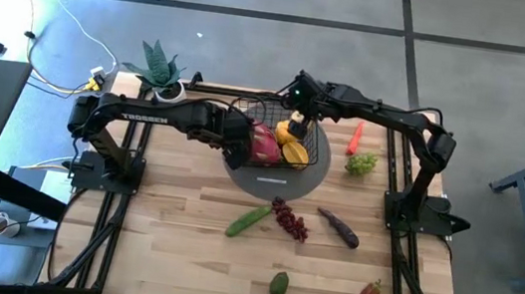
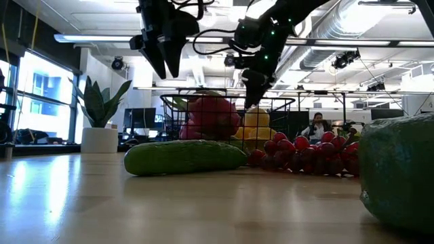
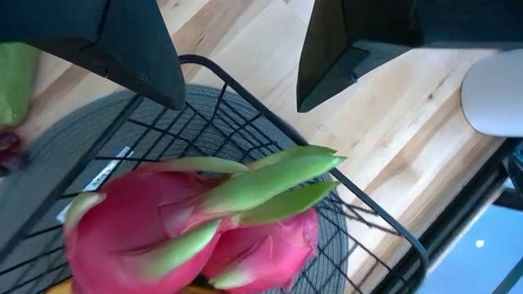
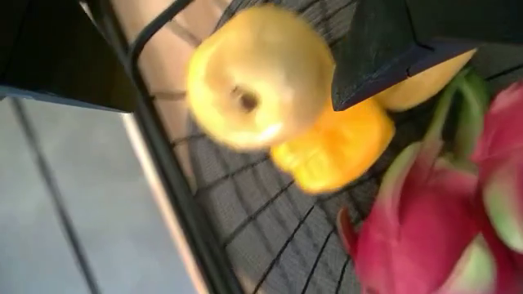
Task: Build produce basket
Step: Put the eggplant into the wire basket
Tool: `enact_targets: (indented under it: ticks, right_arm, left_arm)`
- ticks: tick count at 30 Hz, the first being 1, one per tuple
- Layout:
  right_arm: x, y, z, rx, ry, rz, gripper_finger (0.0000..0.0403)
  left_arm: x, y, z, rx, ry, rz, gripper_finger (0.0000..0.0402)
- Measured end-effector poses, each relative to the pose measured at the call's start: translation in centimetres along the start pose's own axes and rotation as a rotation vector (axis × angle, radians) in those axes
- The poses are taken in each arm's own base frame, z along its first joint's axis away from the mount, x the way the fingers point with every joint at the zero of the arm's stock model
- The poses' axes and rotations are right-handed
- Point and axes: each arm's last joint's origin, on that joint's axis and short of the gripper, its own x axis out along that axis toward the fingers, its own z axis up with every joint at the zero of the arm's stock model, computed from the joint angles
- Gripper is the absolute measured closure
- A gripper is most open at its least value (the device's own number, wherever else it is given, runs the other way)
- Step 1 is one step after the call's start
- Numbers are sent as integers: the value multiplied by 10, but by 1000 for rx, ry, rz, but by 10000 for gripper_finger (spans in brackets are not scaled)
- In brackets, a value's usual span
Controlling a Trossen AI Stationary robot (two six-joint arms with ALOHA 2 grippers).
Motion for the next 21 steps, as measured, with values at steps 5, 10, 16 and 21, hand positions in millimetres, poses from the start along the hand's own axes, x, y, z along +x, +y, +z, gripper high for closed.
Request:
enact_targets:
  ticks: [5,10,16,21]
  right_arm:
    - [-10,2,2,71,31,44,8]
    - [-20,11,3,138,70,81,8]
    - [-29,38,-1,191,144,190,8]
    - [-37,69,-1,211,155,242,8]
  left_arm:
    - [-17,9,-2,14,-46,-31,177]
    - [-35,21,-5,44,-88,-62,177]
    - [-56,32,-12,81,-124,-119,177]
    - [-66,36,-24,141,-142,-148,177]
